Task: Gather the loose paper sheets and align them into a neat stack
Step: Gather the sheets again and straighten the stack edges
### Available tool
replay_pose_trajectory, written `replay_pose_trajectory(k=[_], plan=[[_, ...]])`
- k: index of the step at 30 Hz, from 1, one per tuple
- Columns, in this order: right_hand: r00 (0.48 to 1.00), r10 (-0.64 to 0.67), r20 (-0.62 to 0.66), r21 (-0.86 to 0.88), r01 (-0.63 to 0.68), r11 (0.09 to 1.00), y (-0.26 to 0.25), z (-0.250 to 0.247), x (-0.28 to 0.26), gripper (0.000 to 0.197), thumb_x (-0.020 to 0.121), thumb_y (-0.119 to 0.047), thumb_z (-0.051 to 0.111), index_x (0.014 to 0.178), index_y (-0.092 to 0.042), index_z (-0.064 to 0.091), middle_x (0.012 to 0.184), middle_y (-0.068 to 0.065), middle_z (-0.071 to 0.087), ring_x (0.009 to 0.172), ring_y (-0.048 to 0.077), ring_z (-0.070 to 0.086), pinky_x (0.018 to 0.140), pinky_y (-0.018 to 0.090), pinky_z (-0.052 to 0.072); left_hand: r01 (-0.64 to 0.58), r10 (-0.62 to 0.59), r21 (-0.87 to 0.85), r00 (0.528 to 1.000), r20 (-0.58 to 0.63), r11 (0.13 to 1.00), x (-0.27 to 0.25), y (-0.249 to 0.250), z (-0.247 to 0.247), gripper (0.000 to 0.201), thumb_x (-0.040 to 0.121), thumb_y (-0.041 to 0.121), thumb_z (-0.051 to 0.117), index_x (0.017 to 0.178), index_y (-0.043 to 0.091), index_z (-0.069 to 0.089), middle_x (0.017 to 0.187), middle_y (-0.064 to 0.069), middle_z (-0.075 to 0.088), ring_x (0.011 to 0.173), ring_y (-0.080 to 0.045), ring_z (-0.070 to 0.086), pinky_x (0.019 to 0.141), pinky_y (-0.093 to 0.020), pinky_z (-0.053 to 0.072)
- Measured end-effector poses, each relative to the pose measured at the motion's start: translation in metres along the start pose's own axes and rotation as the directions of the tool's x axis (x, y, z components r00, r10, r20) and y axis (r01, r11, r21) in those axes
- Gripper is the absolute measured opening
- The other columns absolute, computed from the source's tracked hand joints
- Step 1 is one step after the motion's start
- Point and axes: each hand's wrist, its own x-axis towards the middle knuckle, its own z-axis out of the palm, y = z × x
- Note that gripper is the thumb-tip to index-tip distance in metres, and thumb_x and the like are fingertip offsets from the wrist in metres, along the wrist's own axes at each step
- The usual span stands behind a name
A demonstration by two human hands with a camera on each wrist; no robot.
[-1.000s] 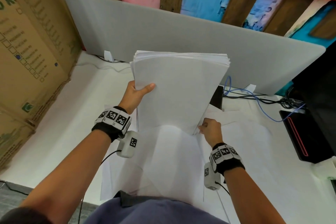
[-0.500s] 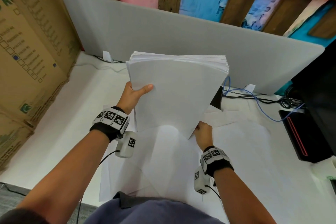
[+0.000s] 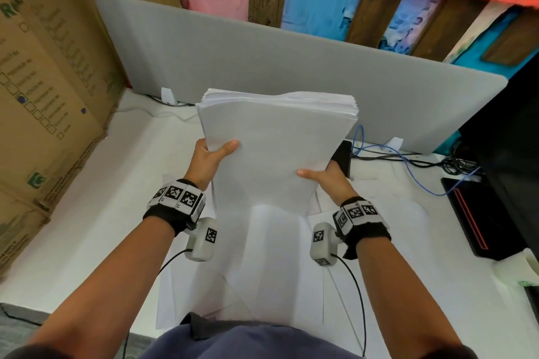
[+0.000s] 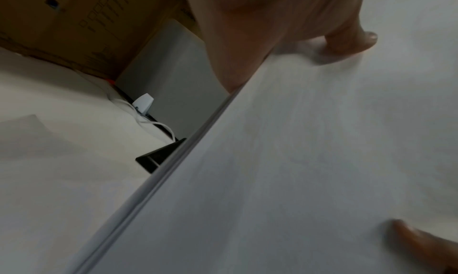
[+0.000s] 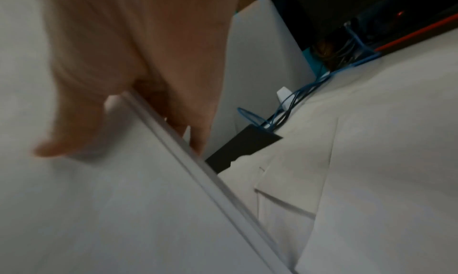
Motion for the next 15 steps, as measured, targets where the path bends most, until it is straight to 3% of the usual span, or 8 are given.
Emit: replay_pose_trajectory(k=[3,6,10,15], plan=[[0.989,0.000,-0.150,0.048,0.007,0.999,0.004,0.021,-0.008,0.046,0.074,-0.006,0.076,0.115,0.002,0.057,0.116,0.018,0.064,0.103,0.026,0.062,0.096,0.041,0.048,-0.001,0.000,-0.017,0.997,-0.081,1.000,-0.008,-0.005,0.007,0.014,0.086,0.005,0.061,0.087,0.019,0.062,0.068,0.020,0.070,0.068,0.003,0.066,0.061,-0.013,0.051],[0.963,-0.104,-0.250,0.103,0.134,0.986,-0.004,0.033,-0.022,0.027,0.080,-0.006,0.070,0.106,-0.003,0.065,0.105,0.010,0.067,0.097,0.023,0.064,0.092,0.035,0.051,-0.070,0.063,-0.041,0.985,-0.159,0.997,-0.013,0.003,0.015,0.014,0.090,0.010,0.056,0.083,0.021,0.060,0.064,0.022,0.068,0.064,0.006,0.065,0.059,-0.010,0.049],[0.964,-0.174,-0.199,0.184,0.212,0.960,-0.023,0.028,-0.034,0.021,0.081,-0.001,0.067,0.093,-0.018,0.064,0.091,-0.003,0.067,0.079,0.001,0.065,0.078,0.019,0.052,-0.100,0.093,-0.049,0.986,-0.138,0.994,-0.018,0.014,0.014,0.017,0.089,0.006,0.057,0.084,0.022,0.059,0.066,0.022,0.069,0.067,0.005,0.065,0.061,-0.011,0.050],[0.949,-0.217,-0.229,0.238,0.271,0.932,-0.050,0.011,-0.039,0.027,0.074,0.003,0.072,0.083,-0.021,0.062,0.083,-0.006,0.066,0.066,-0.002,0.066,0.063,0.017,0.053,-0.115,0.118,0.034,0.990,-0.077,0.993,-0.016,0.029,0.013,0.015,0.085,0.006,0.062,0.088,0.021,0.063,0.073,0.018,0.071,0.073,0.000,0.067,0.064,-0.015,0.051]])
